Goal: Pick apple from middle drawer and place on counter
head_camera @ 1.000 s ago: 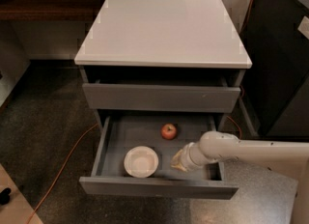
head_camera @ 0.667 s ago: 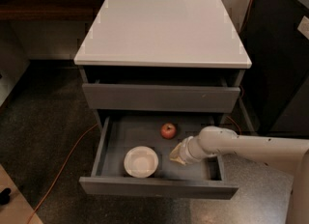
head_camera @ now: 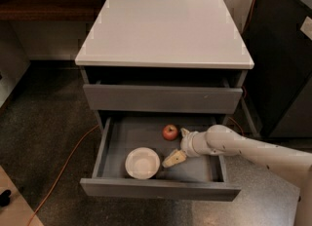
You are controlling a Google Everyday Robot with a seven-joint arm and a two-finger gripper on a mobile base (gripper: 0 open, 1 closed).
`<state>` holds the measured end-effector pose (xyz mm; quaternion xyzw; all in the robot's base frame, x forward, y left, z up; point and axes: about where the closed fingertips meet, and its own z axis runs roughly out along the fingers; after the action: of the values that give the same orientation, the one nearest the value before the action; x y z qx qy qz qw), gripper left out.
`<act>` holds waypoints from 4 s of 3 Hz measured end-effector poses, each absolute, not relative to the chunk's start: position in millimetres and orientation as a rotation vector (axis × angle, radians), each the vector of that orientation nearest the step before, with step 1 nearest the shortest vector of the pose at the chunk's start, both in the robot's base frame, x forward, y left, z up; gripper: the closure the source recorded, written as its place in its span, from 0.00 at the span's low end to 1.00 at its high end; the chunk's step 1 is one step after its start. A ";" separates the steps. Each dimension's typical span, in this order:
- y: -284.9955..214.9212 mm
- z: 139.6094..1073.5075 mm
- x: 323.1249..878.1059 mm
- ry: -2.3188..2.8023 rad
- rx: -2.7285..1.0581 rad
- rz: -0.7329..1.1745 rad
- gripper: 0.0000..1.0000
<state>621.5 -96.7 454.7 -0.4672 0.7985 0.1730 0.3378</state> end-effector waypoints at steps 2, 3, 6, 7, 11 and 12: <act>-90.7 437.2 658.5 2.095 -1.048 0.491 0.00; -86.8 417.1 683.7 2.114 -1.020 0.411 0.00; -96.3 390.5 730.2 2.108 -0.928 0.352 0.00; -97.9 386.2 742.0 2.104 -0.912 0.355 0.00; -99.5 420.6 710.7 2.037 -0.992 0.398 0.92; -97.3 463.7 676.3 1.956 -1.107 0.423 1.00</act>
Offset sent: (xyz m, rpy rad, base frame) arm 0.0647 0.0074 -0.0309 0.0949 -0.0073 -0.1760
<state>676.3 -97.3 463.7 -0.4405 0.7785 0.1683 0.4143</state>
